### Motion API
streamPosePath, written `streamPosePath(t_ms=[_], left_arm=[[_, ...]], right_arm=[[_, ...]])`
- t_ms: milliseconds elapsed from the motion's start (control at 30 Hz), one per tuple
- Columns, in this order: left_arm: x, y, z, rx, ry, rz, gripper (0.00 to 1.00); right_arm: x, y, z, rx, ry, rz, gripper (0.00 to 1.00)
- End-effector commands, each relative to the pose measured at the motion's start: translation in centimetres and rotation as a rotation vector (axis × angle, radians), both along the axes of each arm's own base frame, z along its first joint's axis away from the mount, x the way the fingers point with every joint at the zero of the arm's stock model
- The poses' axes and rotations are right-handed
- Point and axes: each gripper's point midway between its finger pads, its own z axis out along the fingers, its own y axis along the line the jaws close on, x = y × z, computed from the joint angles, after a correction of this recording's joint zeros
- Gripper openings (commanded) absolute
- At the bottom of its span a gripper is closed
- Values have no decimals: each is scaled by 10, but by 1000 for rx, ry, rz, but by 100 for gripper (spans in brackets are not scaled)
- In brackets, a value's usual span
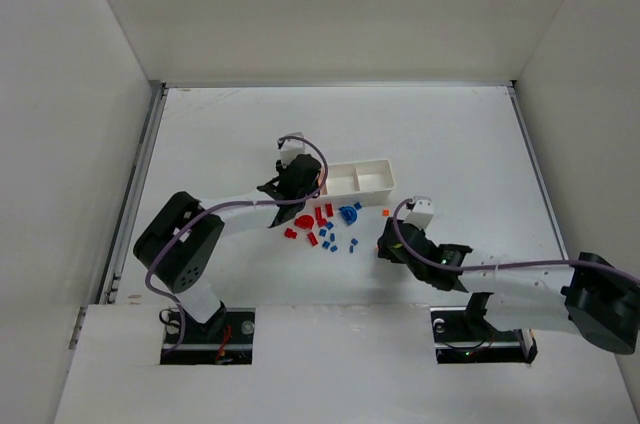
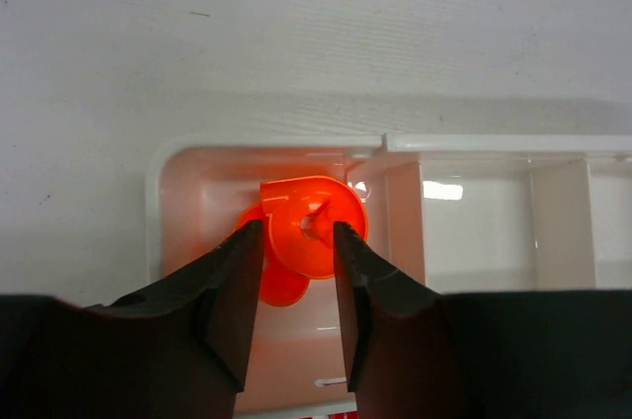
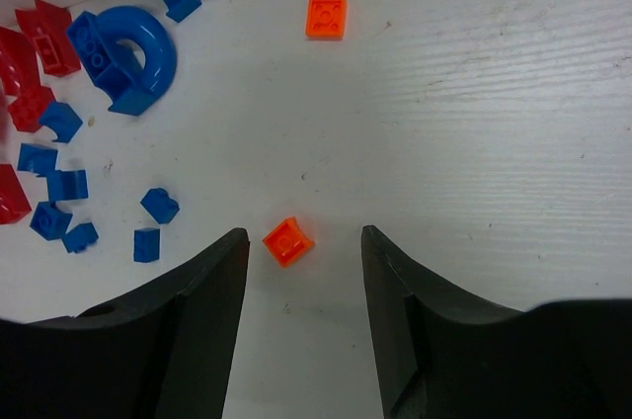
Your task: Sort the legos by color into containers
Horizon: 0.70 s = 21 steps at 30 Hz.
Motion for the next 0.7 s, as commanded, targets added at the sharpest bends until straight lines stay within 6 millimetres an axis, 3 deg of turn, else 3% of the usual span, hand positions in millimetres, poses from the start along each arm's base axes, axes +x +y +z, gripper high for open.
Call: streamPosePath(t_ms=[0,167,400,667], left_arm=[[13,-9,28,-52,-66,8,36],[2,-11,43,-79,-98,-11,41],[-36,-15,62,-131,-149,-81,41],[-73,6,68,-172,-179,-112,42]], right_arm=[[3,15,12,-3,-12,19,56],[6,19,9,-30,-5,30,56],[5,23,-1,-91,34,46,46],[4,25,-8,-150,62,52,43]])
